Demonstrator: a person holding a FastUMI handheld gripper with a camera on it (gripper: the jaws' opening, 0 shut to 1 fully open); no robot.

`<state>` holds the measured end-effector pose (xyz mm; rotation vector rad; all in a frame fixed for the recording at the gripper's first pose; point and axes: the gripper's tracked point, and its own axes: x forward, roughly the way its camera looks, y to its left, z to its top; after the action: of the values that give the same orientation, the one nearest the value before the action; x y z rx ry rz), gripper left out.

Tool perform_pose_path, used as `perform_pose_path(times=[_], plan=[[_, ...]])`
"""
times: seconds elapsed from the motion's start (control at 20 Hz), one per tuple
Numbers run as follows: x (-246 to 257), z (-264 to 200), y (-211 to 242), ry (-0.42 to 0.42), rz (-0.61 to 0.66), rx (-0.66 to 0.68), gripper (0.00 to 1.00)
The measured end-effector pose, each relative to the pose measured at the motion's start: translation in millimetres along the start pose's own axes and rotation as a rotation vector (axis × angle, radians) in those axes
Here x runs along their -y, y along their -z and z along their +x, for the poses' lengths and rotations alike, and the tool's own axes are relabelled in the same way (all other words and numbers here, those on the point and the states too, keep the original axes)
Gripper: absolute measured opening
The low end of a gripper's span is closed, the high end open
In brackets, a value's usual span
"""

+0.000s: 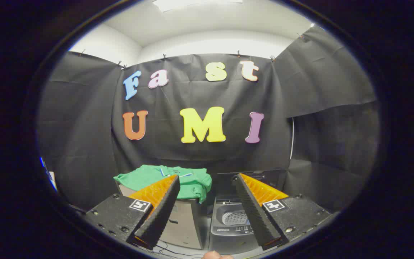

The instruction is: Put the clothes into the washing machine and then close the washing machine lid.

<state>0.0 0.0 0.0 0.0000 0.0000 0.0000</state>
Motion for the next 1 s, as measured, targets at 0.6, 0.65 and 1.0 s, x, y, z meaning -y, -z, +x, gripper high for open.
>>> perform_pose_path(times=[0.6, 0.65, 1.0], plan=[[17.7, 4.0, 25.3, 0.011, -0.004, -0.065, 0.98], [17.1, 3.8, 24.8, 0.013, -0.003, -0.064, 0.98], [-6.6, 31.8, 17.5, 0.006, 0.013, -0.070, 0.98]])
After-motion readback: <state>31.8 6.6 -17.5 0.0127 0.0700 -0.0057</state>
